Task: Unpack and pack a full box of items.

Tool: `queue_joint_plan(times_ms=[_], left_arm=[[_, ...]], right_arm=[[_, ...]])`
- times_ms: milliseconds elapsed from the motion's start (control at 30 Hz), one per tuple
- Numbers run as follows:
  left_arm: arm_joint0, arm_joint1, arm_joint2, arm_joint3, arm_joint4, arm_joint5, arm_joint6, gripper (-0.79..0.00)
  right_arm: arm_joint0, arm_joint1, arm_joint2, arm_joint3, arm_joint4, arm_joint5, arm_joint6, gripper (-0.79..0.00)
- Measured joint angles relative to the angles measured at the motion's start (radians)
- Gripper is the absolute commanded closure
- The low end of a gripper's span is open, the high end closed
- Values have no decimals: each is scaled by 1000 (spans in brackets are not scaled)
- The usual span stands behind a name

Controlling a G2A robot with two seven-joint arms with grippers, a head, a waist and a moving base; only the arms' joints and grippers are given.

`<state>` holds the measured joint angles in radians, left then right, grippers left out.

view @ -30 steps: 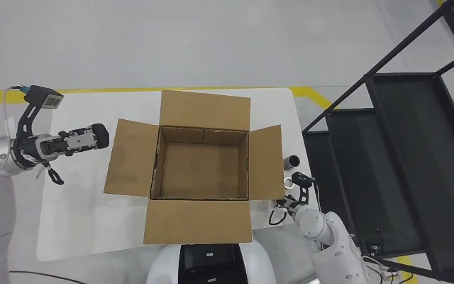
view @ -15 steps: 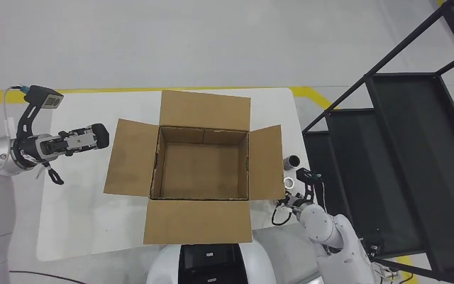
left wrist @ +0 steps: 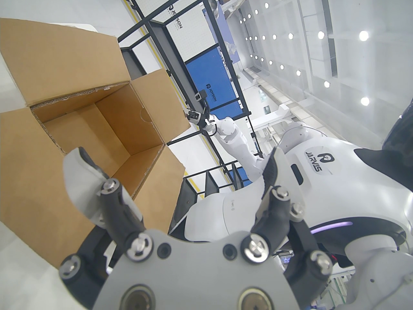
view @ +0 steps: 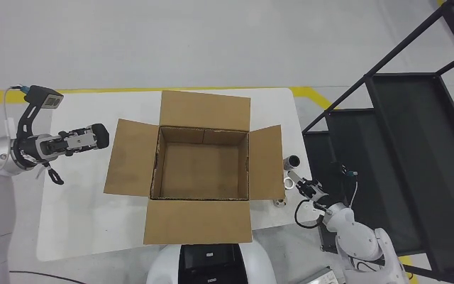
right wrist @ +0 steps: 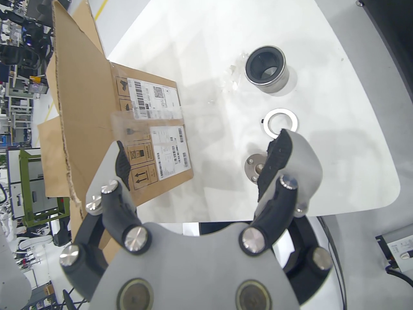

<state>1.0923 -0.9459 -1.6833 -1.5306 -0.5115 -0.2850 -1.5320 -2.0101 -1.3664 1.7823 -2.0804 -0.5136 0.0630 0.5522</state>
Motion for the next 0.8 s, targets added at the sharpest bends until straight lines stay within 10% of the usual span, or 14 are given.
queue_joint_plan(times_ms=[800], left_arm=[[0,0,0,0,0,0,0,-785]], right_arm=[[56,18,-59,106,-163,5,104,-785]])
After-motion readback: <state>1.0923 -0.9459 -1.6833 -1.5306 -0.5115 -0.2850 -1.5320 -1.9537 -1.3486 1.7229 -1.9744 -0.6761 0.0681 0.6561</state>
